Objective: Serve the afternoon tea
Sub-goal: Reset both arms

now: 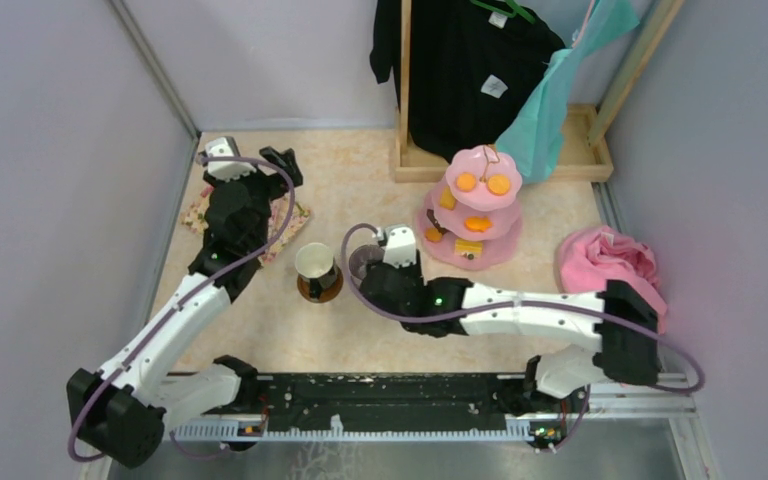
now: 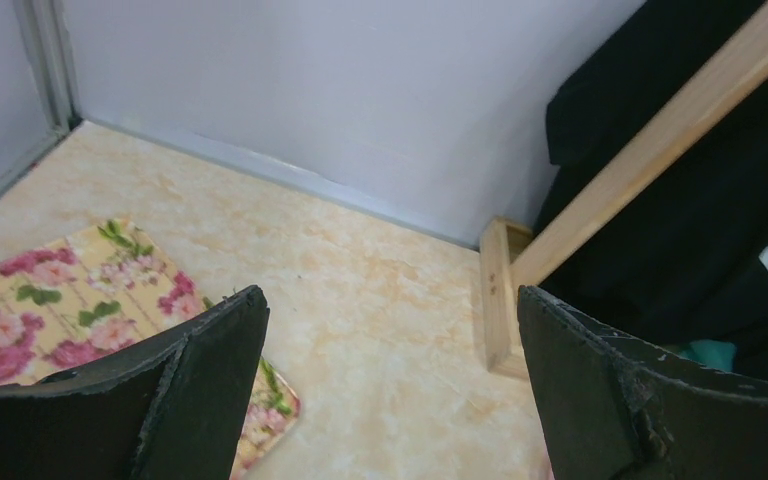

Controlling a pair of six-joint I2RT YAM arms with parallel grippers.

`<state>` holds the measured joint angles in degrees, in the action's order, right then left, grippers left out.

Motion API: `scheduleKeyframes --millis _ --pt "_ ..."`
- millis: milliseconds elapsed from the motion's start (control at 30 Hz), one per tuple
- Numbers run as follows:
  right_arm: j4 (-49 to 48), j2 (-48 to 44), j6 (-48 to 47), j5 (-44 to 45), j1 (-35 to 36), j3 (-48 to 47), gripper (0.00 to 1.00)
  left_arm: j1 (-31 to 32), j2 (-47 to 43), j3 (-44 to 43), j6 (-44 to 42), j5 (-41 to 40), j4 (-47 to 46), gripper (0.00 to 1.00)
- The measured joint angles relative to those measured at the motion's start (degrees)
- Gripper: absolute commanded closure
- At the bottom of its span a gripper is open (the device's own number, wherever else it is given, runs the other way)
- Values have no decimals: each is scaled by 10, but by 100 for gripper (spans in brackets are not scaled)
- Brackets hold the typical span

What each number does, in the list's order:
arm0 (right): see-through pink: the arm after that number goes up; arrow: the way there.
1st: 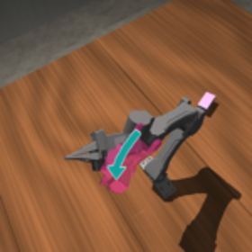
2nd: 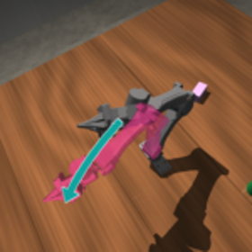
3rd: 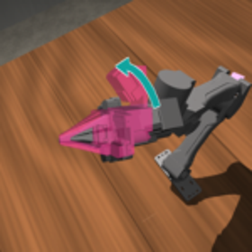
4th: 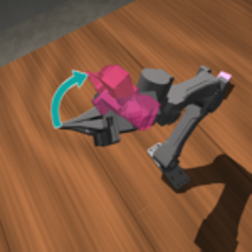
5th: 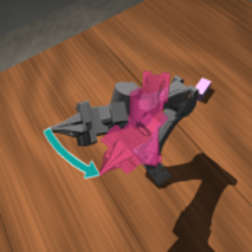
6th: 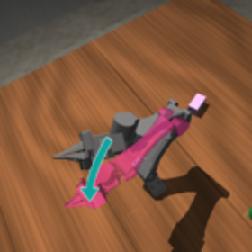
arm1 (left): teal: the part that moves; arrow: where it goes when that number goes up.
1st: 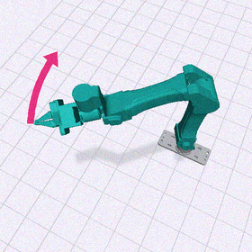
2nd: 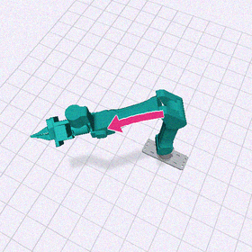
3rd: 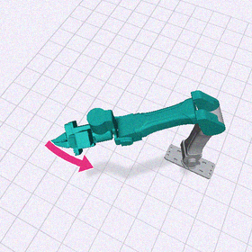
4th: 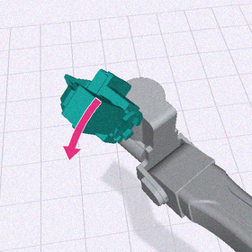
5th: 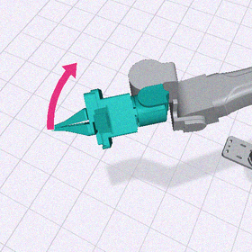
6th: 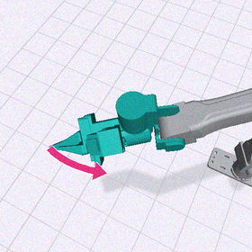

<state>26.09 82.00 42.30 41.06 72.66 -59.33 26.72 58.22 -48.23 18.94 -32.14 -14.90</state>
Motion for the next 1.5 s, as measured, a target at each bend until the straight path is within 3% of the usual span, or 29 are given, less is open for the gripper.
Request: scheduleKeyframes --millis 167,267,533,700,1033,1267,1500 --pt "6 -119 -47 73 -5 24 43 -82 37 -25 -8 56 6 1" --pt "5 -189 -79 106 -49 26 42 -146 58 -26 -5 100 9 1" --pt "-34 -345 -157 114 -343 93 36 -205 85 28 -9 134 -39 1" --pt "-68 -330 -170 66 -550 104 25 -214 110 93 -23 134 -94 1" --pt "-160 -206 -150 -21 -757 134 16 -248 178 183 -62 111 -238 1" --pt "-203 -184 -88 -30 -788 153 8 -271 213 219 -74 111 -316 1" --pt "-136 -127 1 -2 -788 139 8 -273 213 246 -69 105 -360 1"
